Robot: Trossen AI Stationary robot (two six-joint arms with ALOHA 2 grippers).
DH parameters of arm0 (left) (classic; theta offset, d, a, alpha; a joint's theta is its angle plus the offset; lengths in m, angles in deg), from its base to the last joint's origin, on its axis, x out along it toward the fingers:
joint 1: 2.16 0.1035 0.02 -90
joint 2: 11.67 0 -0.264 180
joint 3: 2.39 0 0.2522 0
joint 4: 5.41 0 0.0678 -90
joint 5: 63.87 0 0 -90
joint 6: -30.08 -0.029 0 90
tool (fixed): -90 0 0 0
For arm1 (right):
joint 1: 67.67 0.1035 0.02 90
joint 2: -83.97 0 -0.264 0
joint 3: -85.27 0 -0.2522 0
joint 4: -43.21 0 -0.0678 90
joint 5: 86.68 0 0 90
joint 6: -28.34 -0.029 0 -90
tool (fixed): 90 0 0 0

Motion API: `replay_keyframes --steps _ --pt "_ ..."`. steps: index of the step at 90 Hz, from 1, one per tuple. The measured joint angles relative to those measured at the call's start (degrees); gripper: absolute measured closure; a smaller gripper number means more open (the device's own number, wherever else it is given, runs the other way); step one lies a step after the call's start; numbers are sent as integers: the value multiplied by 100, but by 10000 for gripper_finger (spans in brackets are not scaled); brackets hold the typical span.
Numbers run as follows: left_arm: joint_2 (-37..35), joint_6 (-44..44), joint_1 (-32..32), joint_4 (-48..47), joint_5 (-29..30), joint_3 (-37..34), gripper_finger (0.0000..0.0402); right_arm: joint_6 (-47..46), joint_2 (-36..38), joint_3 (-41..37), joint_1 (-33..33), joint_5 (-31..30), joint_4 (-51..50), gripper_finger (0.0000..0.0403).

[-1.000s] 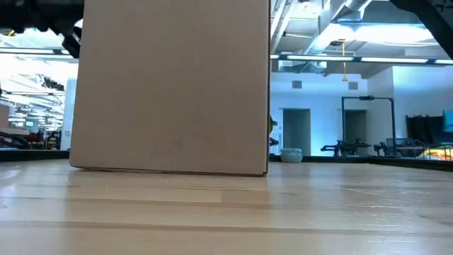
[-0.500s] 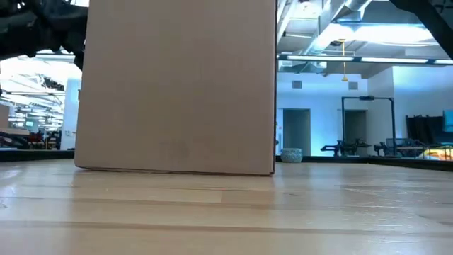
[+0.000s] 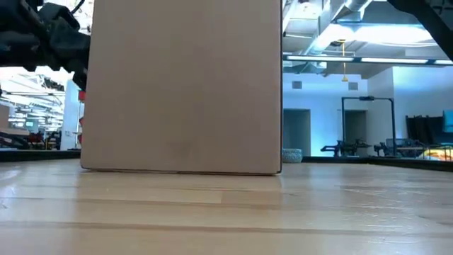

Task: Wrap mug
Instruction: Close the box, then return to Home Position

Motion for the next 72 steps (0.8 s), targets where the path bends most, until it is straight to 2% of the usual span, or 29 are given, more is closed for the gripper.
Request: replay_keyframes --steps 15,28,41,61,72 --pt "17 -136 0 -9 2 0 402 177 60 21 -46 233 202 403" --pt "17 379 0 -32 -31 -4 402 478 334 43 -112 597 119 403" --pt "17 577 0 -49 -107 -4 402 816 830 59 -167 627 -94 403" --pt "17 385 0 -50 -109 -7 402 1336 1731 62 -271 758 -836 403" --pt "17 387 0 -47 -111 -9 402 1575 2241 64 -368 880 -1557 403"
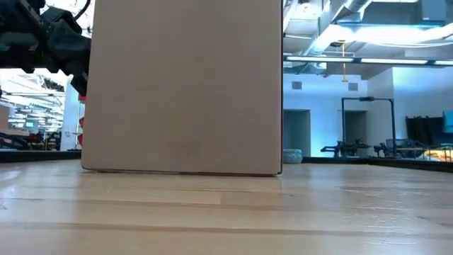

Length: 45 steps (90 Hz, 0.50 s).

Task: Wrap mug
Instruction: Return to Home Position

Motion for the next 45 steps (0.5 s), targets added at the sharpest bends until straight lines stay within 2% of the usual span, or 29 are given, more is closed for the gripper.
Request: replay_keyframes --steps 13,23,34,45 --pt "0 0 0 3 -2 0 402 230 519 -9 -43 6 -951 403" --pt "0 4 0 -1 -3 0 402 306 1027 -360 88 29 -1284 403" --pt "0 7 0 -1 -5 0 402 102 1826 -1455 294 44 -1016 403" --pt "0 9 0 -1 -5 0 402 -503 2836 -3087 419 17 28 403"
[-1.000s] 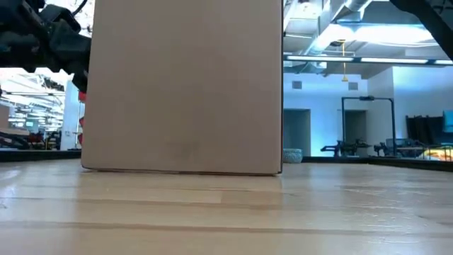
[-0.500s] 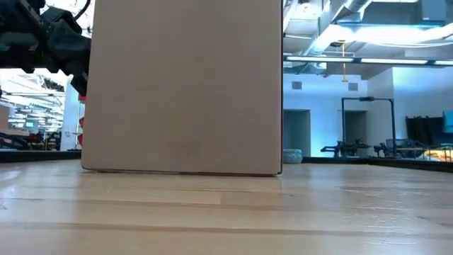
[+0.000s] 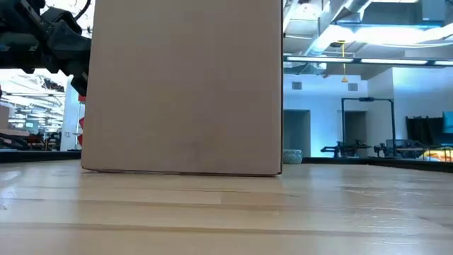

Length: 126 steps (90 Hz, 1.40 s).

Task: Wrap mug
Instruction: Return to Home Position

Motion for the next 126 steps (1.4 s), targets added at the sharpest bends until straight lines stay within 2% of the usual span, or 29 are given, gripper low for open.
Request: replay_keyframes --steps 19,33,65,85,96,103,118,126 --pt "0 0 0 0 -2 0 402 -1130 1610 -2678 -5 -43 2385 403" --pt "0 0 0 0 -2 0 402 -1733 2659 -4171 -3 -499 3932 403" --pt "0 0 0 0 -2 0 402 -2338 5301 -6256 -5 -1765 4267 403" --pt "0 0 0 0 -2 0 402 -2764 6668 -7456 -7 -2112 5124 403" --pt "0 0 0 -5 -6 0 402 -2701 6666 -7898 -7 -2394 5644 403" --pt "7 -2 0 9 -4 -2 402 -2672 6536 -8154 -9 -2445 6308 403" --pt "4 -2 0 2 -4 0 402 -2908 6530 -8924 -110 -2605 6890 403" --pt "4 -2 -1 5 -7 -2 402 -2981 6523 -8986 -196 -2600 6580 403"
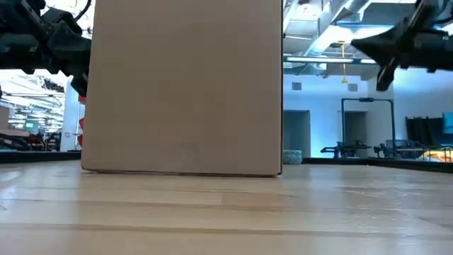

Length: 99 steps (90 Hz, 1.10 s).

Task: Wrap mug
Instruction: Return to Home Position

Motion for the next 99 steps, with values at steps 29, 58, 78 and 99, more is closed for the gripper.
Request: replay_keyframes --steps 29,58,78,99 --pt "0 0 1 -6 3 1 402 464 -67 0 -189 35 -1367 403" --pt "0 0 1 -5 4 2 402 584 -269 -2 -185 36 -1391 403" --pt "2 0 -1 -6 4 1 402 584 -269 -2 -185 38 -1401 403" --pt "1 0 0 -5 4 2 402 584 -269 -2 -185 41 -1414 403"
